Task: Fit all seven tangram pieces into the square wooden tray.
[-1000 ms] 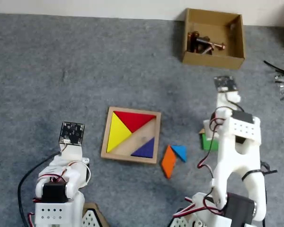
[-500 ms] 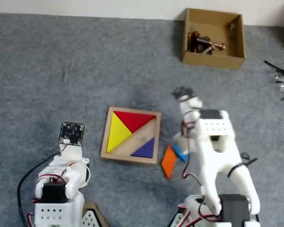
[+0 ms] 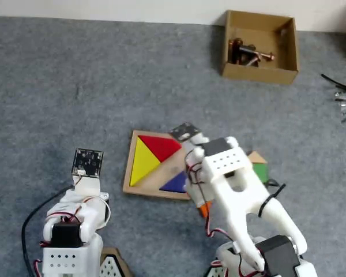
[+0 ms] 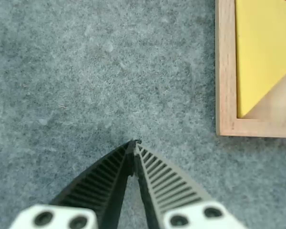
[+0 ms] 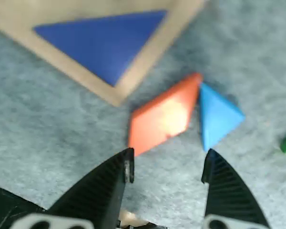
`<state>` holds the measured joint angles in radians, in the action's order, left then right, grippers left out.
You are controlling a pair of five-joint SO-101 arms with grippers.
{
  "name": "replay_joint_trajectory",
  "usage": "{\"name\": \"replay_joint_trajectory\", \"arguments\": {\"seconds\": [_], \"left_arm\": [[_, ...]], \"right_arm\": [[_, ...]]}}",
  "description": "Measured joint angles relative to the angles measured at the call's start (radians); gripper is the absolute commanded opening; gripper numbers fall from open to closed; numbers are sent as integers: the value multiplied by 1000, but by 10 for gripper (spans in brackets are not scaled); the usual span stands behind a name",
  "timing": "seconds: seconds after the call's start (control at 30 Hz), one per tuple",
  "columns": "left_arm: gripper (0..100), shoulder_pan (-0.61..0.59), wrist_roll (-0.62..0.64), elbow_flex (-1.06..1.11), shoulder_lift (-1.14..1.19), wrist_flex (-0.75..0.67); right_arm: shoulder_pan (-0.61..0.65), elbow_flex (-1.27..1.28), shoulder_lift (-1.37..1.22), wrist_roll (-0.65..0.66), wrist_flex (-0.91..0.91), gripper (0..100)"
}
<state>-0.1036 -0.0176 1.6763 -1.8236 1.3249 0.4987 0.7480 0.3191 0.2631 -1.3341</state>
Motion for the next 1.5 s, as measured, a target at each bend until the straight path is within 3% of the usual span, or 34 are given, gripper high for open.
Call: {"name": "replay_joint_trajectory", "arguments": {"seconds": [0.27,1.0,1.27,1.5], "left_arm": [[5,0,0,0,0,0],[5,0,0,0,0,0],[5,0,0,0,0,0],[5,0,0,0,0,0]], "right_arm": [[64,49,0,0,60,228],[75,127,2,-6,109,228],[201,127,2,-6,112,228],[216,164,6,-8,224,227]]}}
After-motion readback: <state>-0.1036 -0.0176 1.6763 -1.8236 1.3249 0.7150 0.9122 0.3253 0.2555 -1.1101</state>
